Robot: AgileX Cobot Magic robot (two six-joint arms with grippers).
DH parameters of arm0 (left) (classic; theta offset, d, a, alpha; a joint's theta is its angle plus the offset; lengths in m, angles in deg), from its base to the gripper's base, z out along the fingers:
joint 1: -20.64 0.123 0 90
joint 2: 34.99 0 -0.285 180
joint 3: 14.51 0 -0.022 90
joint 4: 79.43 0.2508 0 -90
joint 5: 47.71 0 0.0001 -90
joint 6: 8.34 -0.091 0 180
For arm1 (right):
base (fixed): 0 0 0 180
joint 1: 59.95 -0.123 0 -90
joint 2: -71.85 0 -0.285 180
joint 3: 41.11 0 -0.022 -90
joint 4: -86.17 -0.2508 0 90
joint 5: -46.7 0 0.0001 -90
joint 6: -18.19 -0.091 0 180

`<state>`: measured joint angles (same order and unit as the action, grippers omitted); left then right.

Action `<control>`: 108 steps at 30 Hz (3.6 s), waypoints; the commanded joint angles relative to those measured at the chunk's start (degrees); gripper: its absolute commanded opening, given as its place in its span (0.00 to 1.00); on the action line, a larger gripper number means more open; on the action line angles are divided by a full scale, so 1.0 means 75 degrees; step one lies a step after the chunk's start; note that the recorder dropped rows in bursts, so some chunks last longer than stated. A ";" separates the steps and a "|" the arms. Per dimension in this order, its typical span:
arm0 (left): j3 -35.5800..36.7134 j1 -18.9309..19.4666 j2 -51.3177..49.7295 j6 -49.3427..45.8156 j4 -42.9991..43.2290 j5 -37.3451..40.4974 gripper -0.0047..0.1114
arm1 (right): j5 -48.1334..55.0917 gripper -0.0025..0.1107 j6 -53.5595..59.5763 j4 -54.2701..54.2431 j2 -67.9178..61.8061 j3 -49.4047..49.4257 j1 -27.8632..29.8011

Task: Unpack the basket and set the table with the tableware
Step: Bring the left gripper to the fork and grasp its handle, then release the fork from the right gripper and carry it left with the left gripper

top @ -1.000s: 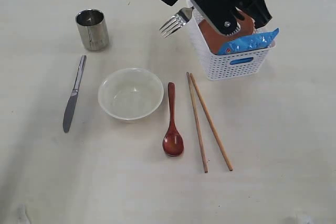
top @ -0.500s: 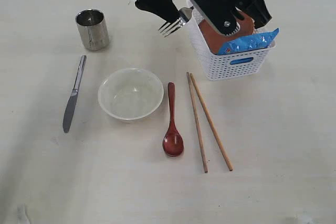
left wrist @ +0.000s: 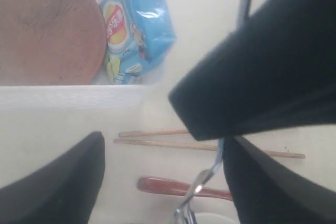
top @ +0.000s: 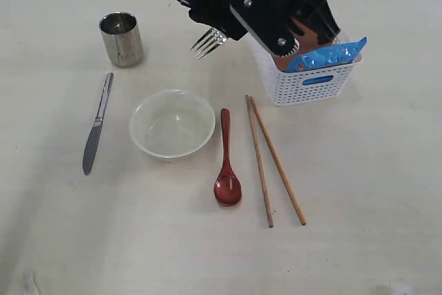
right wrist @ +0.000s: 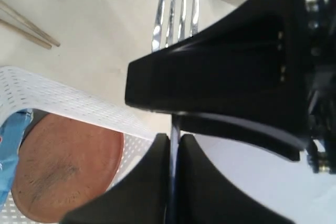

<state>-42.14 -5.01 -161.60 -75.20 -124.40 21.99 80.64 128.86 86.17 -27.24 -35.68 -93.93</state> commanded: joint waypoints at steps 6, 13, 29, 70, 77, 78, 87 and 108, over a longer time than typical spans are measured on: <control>0.0063 -0.0040 0.0105 -0.0005 0.0176 0.0035 0.45 | 0.0001 0.02 -0.0154 0.0000 0.0526 0.0001 -0.0018; 0.0063 -0.0057 0.0105 -0.0005 0.0095 0.0035 0.16 | 0.0031 0.02 -0.0186 0.0000 0.0659 0.0001 -0.0018; 0.0063 -0.0057 0.0105 0.0100 -0.0269 0.0035 0.05 | 0.0126 0.02 -0.0504 0.0000 0.0659 0.0001 -0.0018; 0.0063 -0.0042 0.0378 0.0353 0.0508 0.0035 0.35 | 0.0257 0.02 -0.0532 0.0084 0.0659 0.0001 -0.0018; 0.0063 -0.0042 0.0378 0.0170 0.0306 0.0035 0.04 | 0.0258 0.02 -0.0691 0.0052 0.0659 0.0001 -0.0018; 0.0063 -0.0042 0.0378 0.0153 0.0234 0.0035 0.04 | 0.0258 0.02 -0.0795 0.0052 0.0659 0.0001 -0.0018; 0.0063 -0.0042 0.0378 0.0153 0.0084 0.0035 0.04 | 0.0199 0.54 -0.0889 0.0052 0.0659 0.0001 -0.0018; 0.2423 0.1090 0.0654 0.0915 -0.2066 0.0035 0.04 | -0.1354 0.54 -0.4515 0.0000 0.3559 -0.0016 -0.0018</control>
<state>-29.02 1.59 -159.53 -68.63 -136.45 22.08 73.16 98.91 86.65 -1.05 -35.68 -93.93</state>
